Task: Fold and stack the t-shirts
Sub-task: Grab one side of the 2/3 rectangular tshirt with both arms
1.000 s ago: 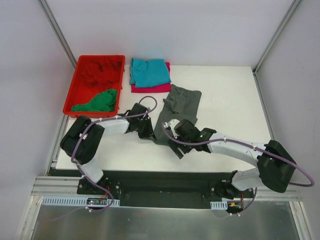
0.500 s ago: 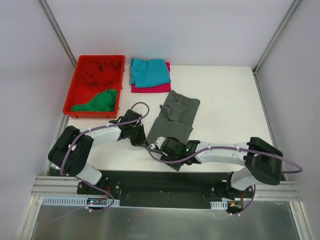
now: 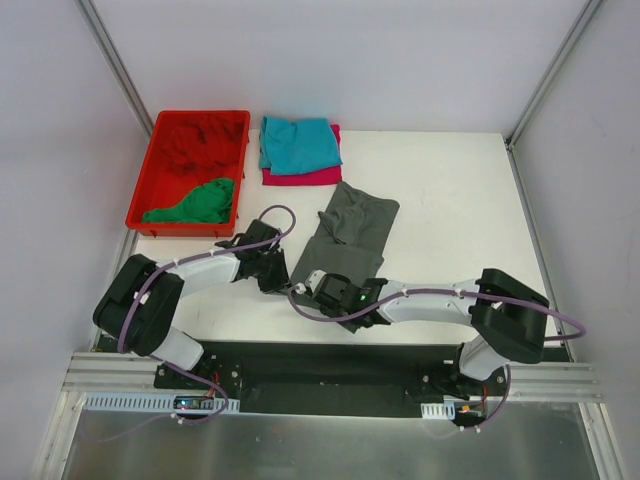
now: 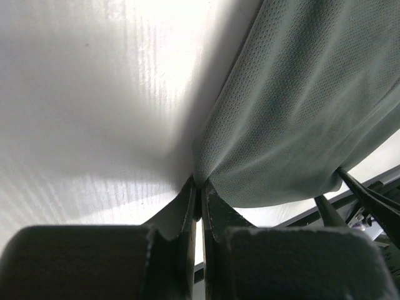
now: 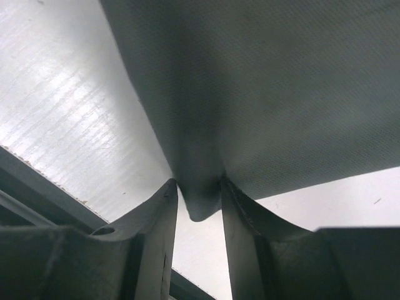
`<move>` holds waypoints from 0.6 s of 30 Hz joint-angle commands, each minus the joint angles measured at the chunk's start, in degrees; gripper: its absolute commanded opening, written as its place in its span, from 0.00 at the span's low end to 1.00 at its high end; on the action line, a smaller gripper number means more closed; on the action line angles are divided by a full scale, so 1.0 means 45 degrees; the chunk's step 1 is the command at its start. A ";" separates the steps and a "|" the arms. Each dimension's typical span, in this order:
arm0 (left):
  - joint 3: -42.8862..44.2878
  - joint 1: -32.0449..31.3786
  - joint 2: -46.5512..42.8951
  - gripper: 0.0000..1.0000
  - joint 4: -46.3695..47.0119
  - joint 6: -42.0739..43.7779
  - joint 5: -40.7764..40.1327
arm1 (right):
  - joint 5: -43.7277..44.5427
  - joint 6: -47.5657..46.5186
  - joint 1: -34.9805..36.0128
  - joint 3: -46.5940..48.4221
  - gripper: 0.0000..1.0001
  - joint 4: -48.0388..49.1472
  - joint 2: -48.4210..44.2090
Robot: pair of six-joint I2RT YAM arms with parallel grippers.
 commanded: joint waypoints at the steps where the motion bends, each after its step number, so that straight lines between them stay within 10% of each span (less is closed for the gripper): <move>1: -0.0372 0.0250 -0.0550 0.00 -0.1042 0.0126 -0.0659 | 0.0611 0.0532 0.0001 0.0290 0.36 -0.0932 0.0436; 18: -0.1074 0.0426 -0.2578 0.00 -0.1821 -0.0381 -0.1281 | -0.2841 0.0804 0.0840 0.0309 0.01 -0.0445 -0.0675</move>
